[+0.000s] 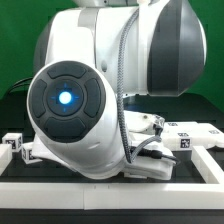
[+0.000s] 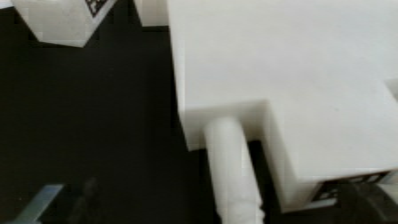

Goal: Assemble chair

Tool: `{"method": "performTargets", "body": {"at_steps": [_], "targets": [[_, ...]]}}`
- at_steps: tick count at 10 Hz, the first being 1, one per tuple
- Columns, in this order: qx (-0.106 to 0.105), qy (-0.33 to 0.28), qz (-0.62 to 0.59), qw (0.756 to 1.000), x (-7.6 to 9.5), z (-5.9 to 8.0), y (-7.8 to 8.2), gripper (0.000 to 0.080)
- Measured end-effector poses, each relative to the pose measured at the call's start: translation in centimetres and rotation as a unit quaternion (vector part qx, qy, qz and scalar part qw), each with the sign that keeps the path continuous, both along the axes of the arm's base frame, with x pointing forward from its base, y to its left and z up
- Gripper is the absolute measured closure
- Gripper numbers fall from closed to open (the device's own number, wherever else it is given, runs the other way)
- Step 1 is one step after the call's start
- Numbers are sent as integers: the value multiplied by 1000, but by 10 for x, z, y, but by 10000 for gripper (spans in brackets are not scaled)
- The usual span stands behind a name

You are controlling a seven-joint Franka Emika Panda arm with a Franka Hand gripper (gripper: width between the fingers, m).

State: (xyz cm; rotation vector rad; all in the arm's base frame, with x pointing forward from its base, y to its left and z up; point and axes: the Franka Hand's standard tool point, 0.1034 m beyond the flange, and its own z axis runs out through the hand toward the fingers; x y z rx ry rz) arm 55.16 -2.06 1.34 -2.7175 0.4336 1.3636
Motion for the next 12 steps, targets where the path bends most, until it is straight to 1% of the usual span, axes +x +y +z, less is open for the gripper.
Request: {"method": "performTargets", "body": {"at_steps": [6,8,9,10,11,12], "targets": [[1,0,-2,1000,-2,-5,-2,150],[1,0,-2,1000,-2,-5,-2,408],[1,0,-2,1000,-2,-5,-2,408],[1,0,-2,1000,-2,-5,-2,590],[1,0,-2,1000,-2,-5,-2,689],[1,0,-2,1000,-2,-5,-2,689]]}}
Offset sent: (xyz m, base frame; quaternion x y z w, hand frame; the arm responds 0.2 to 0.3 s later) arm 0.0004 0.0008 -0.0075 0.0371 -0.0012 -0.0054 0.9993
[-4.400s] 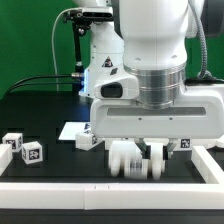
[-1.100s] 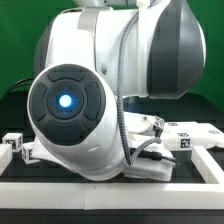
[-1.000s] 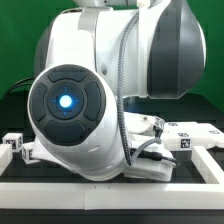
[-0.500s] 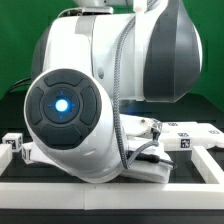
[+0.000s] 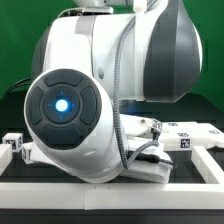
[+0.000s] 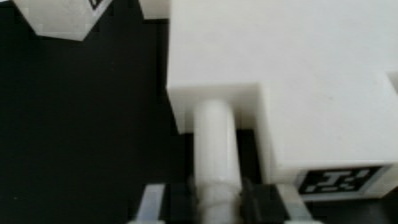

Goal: Assemble chair

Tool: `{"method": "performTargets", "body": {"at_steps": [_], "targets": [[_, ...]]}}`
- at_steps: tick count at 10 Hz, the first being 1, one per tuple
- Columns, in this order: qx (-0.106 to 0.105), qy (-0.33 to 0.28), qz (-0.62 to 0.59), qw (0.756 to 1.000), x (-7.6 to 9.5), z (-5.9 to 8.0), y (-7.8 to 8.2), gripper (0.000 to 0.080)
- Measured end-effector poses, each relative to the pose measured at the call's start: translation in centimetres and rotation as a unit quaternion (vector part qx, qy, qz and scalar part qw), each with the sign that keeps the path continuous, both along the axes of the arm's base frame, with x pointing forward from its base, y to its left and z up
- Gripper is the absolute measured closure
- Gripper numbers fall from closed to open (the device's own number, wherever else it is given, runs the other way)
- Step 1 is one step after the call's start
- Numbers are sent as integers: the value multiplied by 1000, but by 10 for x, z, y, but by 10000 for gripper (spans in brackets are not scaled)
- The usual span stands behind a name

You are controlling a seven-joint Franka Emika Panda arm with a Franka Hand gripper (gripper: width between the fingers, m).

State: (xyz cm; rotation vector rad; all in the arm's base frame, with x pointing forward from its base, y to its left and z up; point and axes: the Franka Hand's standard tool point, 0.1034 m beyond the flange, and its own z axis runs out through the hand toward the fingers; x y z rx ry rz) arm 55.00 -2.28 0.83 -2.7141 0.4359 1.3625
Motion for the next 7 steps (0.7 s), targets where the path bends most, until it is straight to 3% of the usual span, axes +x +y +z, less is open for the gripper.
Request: {"method": "performTargets", "body": {"at_steps": [2,3,5,6,7], "targets": [[-1,-1,0,1000,1,1,0,689],[-2,-2,0,1000,6,9,3,689],[-2,-29,8,1000,23,41,12,689],[-6,-72,13,997,42,61,18,689],[-8,-106,17,994,46,84,25,689]]}}
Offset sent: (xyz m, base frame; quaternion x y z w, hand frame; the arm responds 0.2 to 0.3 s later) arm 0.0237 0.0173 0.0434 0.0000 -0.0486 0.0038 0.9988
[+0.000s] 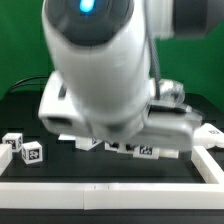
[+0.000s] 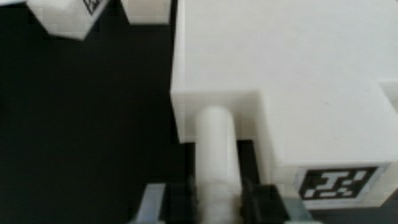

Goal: Assemble chair

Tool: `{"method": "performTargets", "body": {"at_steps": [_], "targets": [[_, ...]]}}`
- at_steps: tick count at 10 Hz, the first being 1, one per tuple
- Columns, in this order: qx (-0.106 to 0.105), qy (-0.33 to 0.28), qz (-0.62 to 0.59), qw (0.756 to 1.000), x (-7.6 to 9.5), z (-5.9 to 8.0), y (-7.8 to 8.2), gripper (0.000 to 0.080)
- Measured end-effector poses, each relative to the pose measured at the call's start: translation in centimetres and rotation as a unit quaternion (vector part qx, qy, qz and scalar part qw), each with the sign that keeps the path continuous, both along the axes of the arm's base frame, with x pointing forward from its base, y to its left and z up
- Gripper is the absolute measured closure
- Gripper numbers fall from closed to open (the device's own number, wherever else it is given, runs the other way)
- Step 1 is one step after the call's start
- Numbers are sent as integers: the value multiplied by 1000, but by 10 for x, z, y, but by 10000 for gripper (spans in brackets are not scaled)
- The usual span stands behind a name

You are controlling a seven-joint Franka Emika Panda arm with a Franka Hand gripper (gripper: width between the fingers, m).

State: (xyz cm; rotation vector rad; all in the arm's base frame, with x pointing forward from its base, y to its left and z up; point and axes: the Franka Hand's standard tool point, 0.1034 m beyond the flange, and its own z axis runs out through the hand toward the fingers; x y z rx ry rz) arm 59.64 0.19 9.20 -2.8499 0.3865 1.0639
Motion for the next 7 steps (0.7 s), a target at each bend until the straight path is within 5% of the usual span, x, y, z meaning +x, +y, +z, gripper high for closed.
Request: {"method": "performTargets", "body": {"at_steps": [2,5,7], "targets": [[-20,-58,18,998,-7,27,10,688],[-36,-181,13,983,8,23,15,688],[-25,-330,60,942,26,36,40,688]]}}
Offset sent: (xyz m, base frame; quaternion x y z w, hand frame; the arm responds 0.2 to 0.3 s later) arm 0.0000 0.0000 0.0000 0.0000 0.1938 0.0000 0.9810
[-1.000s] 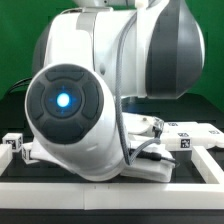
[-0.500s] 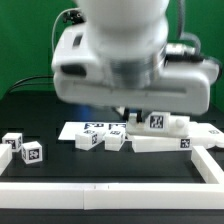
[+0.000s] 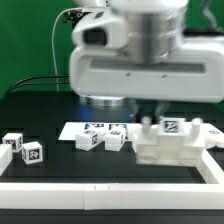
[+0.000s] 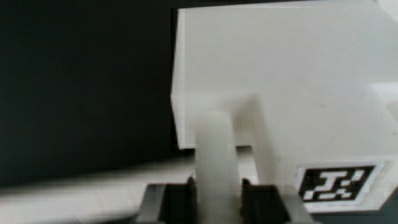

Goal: Assemble chair

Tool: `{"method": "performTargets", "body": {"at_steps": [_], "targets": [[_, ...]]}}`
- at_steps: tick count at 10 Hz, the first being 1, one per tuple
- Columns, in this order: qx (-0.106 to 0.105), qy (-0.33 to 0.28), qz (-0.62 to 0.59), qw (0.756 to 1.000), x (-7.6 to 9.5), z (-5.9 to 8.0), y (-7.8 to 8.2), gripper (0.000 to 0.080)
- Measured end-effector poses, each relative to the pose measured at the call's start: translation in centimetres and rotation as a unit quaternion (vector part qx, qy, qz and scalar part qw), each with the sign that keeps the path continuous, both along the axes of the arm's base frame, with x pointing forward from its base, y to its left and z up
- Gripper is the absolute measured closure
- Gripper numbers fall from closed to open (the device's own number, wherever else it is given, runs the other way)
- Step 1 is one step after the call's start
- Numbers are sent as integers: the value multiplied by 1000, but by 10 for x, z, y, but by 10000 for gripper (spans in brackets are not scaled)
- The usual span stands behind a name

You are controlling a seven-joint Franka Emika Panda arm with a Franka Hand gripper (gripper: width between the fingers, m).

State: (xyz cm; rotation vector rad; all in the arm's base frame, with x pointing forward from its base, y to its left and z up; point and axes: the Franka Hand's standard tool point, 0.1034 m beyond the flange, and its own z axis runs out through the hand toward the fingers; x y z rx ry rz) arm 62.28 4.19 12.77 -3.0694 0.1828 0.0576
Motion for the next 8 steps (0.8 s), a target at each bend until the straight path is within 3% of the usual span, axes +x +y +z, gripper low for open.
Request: {"method": "performTargets", "body": {"at_steps": [4,8], "targets": [[-12,-129,-15,991,1,-10,-1,688],[-12,-121,-20,992,-4,-16,7,688]]}}
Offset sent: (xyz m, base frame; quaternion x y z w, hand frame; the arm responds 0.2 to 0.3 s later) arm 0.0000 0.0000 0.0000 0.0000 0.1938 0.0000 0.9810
